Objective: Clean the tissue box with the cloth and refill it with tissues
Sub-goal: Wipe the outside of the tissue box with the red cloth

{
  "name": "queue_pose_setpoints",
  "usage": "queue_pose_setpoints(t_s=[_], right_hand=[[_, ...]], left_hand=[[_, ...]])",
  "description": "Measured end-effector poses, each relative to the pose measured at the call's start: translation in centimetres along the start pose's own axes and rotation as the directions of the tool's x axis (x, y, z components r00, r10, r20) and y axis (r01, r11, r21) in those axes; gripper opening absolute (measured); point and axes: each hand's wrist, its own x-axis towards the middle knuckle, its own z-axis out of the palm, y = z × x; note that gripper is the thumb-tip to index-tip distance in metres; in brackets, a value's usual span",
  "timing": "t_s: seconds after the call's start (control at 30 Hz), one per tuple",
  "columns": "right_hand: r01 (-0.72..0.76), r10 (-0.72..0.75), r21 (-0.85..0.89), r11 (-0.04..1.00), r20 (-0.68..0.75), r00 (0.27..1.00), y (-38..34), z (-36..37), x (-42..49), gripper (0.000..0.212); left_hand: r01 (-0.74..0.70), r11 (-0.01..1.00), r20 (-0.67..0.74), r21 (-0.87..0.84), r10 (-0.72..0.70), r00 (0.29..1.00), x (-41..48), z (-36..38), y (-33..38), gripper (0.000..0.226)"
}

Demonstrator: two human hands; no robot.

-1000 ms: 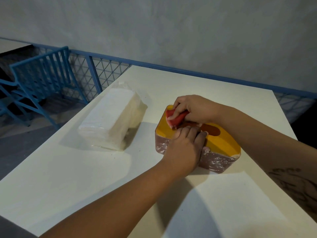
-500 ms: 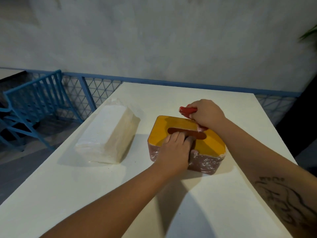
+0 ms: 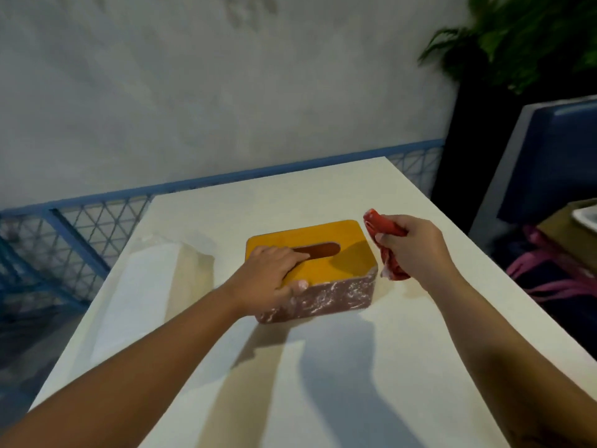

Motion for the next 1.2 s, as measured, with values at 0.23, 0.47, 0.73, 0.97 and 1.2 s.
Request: queue_pose_setpoints(t_s=[0.23,0.47,0.73,0.97,1.2], right_hand=[[-0.020,0.065,0.208,0.978,-0.210,0.976,4.8,4.5,-4.8,0.028],[-0.114,0.215,0.284,0.952,-0.358,0.908,5.5,8.7,-7.1,0.011],[-0.194,0.352,0.436,0.879,-0.317,0.881,4.2,8.1,-6.0,0.013],[-0.068,0.276,0.401,0.914,-0.490,0.827,4.1,10.4,-7.5,0.010],[-0.299,0.456,0.427,0.853,-0.334,0.825,4.4,10.1,-7.3,0.015]], left_hand=[[-0.053,0.997,0.049,-0.062,0.056,0.997,0.5,0.2,-0.4,0.075],[-0.070,0.991,0.004,-0.117,0.071,0.997,0.8,0.7,-1.1,0.087],[-0.056,0.988,-0.038,-0.143,0.051,0.998,0.7,0.8,-0.9,0.068],[-0.055,0.985,-0.043,-0.161,0.049,0.998,0.7,1.0,-1.1,0.065],[-0.029,0.984,-0.041,-0.174,0.022,0.999,0.5,0.8,-0.8,0.053]])
